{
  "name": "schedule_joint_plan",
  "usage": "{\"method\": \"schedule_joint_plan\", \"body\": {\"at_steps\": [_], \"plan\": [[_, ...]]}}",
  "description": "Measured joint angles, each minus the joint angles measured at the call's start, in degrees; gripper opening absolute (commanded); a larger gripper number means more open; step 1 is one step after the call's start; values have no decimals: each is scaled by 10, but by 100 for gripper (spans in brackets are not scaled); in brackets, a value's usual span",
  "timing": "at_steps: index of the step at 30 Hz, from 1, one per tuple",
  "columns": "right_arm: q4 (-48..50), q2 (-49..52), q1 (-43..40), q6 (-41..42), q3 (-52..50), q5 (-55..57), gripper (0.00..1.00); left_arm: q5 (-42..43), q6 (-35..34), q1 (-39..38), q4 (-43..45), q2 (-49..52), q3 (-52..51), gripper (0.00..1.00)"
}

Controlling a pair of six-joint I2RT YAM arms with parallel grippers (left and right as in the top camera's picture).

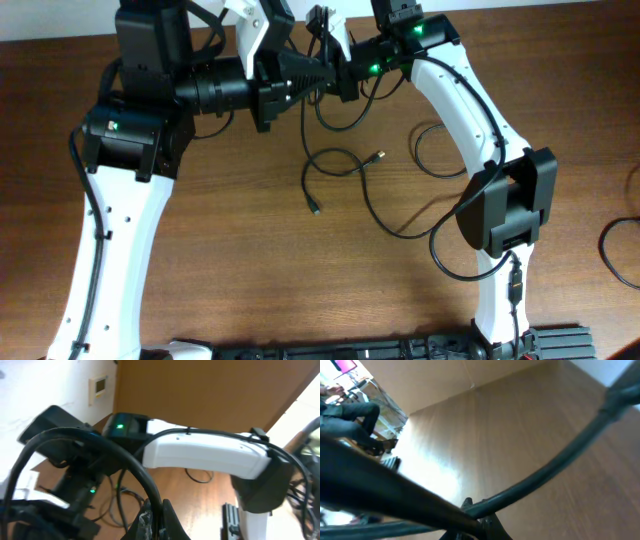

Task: Untangle cables

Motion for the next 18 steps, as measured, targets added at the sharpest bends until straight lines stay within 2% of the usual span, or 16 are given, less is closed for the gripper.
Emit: {"method": "schedule_joint_plan", "body": {"at_steps": [1,2,3,4,5,10,18], "plan": [[-13,0,-1,0,0,2,4,-10,-2,0,-5,0,0,15],[-20,0,-3,1,0,4,4,-21,2,0,-9,0,0,22],[-28,0,-7,8,0,10,4,-36,-1,0,-16,-1,0,34],[-29,0,-13,21,0,17,4,-56,-1,0,-28,-1,0,53],[-30,0,-23,42,0,23,4,-74,-2,0,-35,-2,0,97],[-30,0,-76,127,0,31,4,-159,-1,0,-79,-3,1,99],[-8,0,-131,229,50,5,4,-211,-1,0,-144,-3,1,99]]}}
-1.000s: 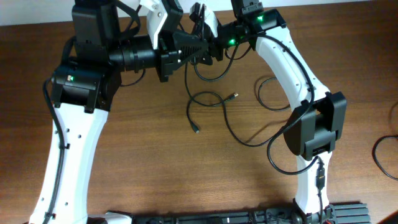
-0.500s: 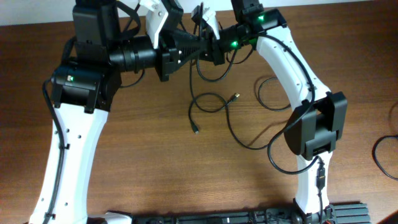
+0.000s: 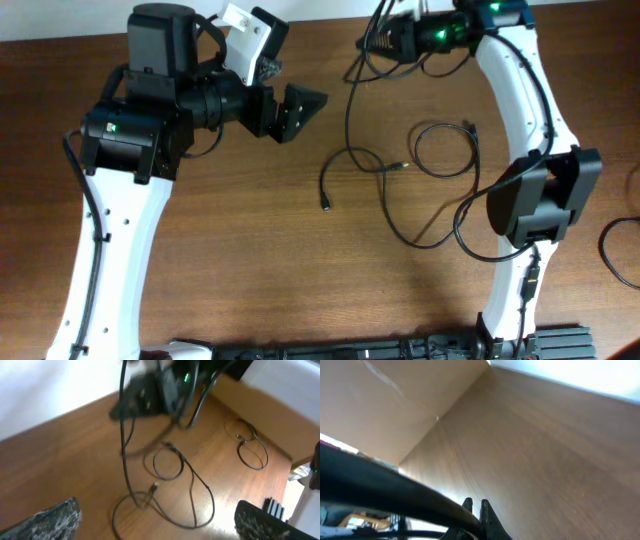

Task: Untangle cables

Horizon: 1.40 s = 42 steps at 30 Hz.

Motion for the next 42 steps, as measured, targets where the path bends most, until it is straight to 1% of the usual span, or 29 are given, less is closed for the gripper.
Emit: {"method": "schedule_joint_plan", "body": {"at_steps": [7,11,12,14,18,21,22,24,26,30,33,37,41,42], "plan": [[67,0,0,127,125,-12,4,-35,0,0,-52,0,0,99],[131,0,0,221,205,-17,4,-61,0,0,-75,0,0,99],[151,0,0,264,226,-18,4,-70,0,0,-82,0,0,99],[167,-3,0,305,259,-14,4,-87,0,0,-87,0,0,99],[172,-5,0,385,297,20,4,-99,0,0,-92,0,0,99],[163,-7,-1,413,302,44,4,-106,0,0,-106,0,0,99],[144,-7,-1,419,302,54,4,-106,0,0,-109,0,0,99],[106,-7,-1,419,302,71,4,-108,0,0,-110,0,0,99],[66,-7,-1,399,303,84,4,-108,0,0,-111,0,0,99],[-77,-7,-1,323,304,132,4,-109,0,0,-111,0,0,99],[-150,-7,1,274,304,181,4,-110,0,0,-112,0,0,99],[-179,-7,7,235,285,224,4,-110,0,0,-111,0,0,99],[-170,-7,11,225,274,242,4,-110,0,0,-111,0,0,99],[-149,-7,11,222,274,248,4,-110,0,0,-113,0,0,99]]}}
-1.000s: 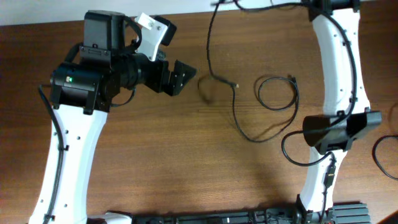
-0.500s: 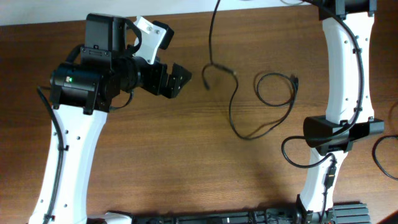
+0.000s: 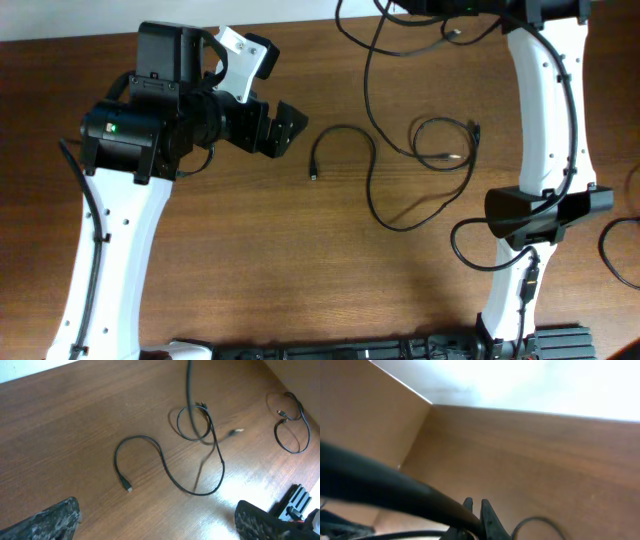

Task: Untangle cables

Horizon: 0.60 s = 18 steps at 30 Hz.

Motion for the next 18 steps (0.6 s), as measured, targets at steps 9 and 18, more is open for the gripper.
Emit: {"method": "schedule_joint_plan", "body": {"at_steps": [9,18], "plan": [[32,0,-21,-3,0,131,4,0,0,0,-6,0,0,99],[-25,0,-90,-4,0,417,4,0,0,0,-6,-1,0,99]]}}
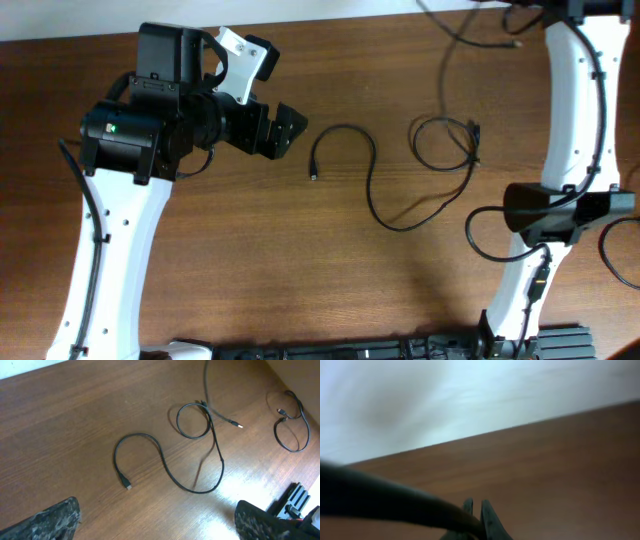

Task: Untangle cables

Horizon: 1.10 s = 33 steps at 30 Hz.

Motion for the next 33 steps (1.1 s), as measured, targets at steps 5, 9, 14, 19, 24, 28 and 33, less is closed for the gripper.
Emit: {"method": "schedule_joint_plan", "body": {"at_steps": [5,9,14,19,24,28,33], "plan": [[-12,0,-66,-1,0,72,4,0,0,0,0,0,0,99],[-26,0,-123,0,0,90,4,0,0,0,0,0,0,99],[-34,5,-194,0,0,99,4,0,0,0,-2,0,0,99],[-37,33,-245,0,0,100,4,0,0,0,-2,0,0,99],[-37,66,-278,0,-1,100,4,0,0,0,-2,0,0,99],[-37,96,-296,0,-1,100,7,0,0,0,-2,0,0,98],[-48,127,-310,-2,-1,101,75,0,0,0,-2,0,0,99]]}}
